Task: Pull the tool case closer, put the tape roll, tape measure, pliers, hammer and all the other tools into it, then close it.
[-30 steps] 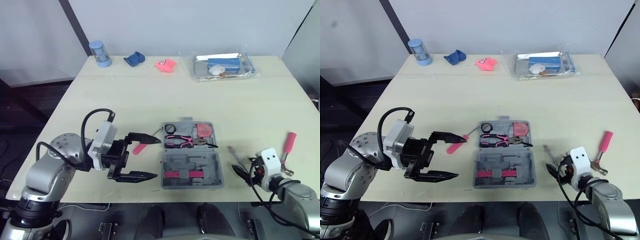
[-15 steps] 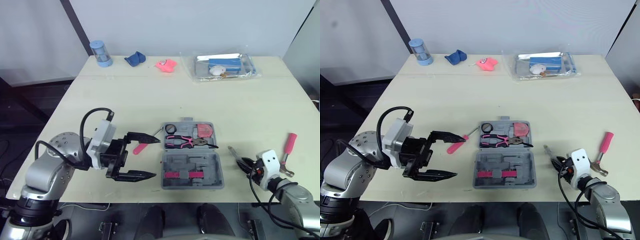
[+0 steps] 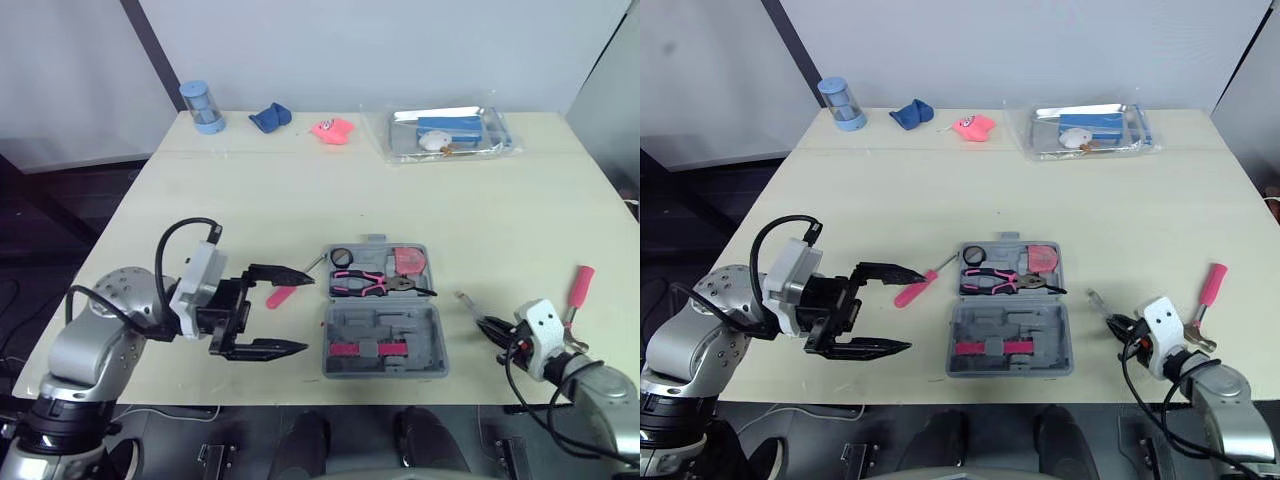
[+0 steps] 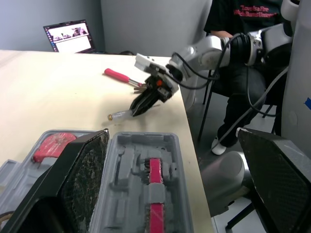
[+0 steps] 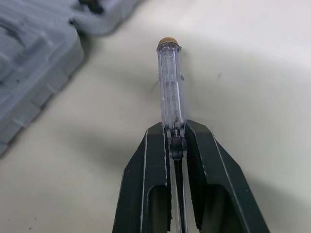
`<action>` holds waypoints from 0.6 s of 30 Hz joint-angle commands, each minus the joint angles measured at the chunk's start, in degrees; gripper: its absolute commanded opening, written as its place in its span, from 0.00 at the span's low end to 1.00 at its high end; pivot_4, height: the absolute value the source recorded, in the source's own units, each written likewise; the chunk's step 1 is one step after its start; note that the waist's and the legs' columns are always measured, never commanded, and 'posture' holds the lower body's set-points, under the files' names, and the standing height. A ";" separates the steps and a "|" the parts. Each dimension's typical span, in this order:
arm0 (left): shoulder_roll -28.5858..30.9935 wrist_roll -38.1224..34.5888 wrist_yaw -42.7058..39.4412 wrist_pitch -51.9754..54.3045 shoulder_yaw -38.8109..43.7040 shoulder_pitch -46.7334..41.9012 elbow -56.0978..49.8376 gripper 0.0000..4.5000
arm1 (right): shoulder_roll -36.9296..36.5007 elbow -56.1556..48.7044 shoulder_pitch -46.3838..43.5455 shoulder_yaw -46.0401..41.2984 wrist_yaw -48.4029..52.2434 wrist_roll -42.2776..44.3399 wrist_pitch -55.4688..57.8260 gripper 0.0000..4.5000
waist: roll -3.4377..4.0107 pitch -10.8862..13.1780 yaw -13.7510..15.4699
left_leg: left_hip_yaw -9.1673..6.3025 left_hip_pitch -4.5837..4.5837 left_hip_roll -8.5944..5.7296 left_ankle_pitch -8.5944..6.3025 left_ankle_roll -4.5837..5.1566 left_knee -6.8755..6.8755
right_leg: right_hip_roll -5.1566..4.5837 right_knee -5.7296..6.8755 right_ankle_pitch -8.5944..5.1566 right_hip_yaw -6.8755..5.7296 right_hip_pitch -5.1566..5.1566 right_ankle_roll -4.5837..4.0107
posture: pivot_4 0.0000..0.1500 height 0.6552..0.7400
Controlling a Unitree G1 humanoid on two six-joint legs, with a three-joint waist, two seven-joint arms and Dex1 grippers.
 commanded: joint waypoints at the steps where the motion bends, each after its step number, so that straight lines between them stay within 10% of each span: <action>1: 1.22 1.64 -1.76 -2.97 2.29 1.28 1.83 1.00 | -7.08 -7.88 -5.94 3.86 6.95 1.55 4.05 0.01 | 0.08 0.05 -0.09 | 0.04 0.00 0.00 0.00 0.00 0.00 | 0.00 0.00 0.00 0.02 -0.01 0.00 | 1.00 1.00; 18: 3.38 6.43 -7.88 -11.84 5.49 4.63 14.62 1.00 | -8.61 -16.77 -42.50 35.25 10.85 -2.56 36.74 0.01 | 0.02 0.07 0.10 | -0.24 -0.20 0.00 0.00 -0.01 -0.03 | -0.01 -0.08 0.00 -0.24 -0.13 -0.02 | 1.00 1.00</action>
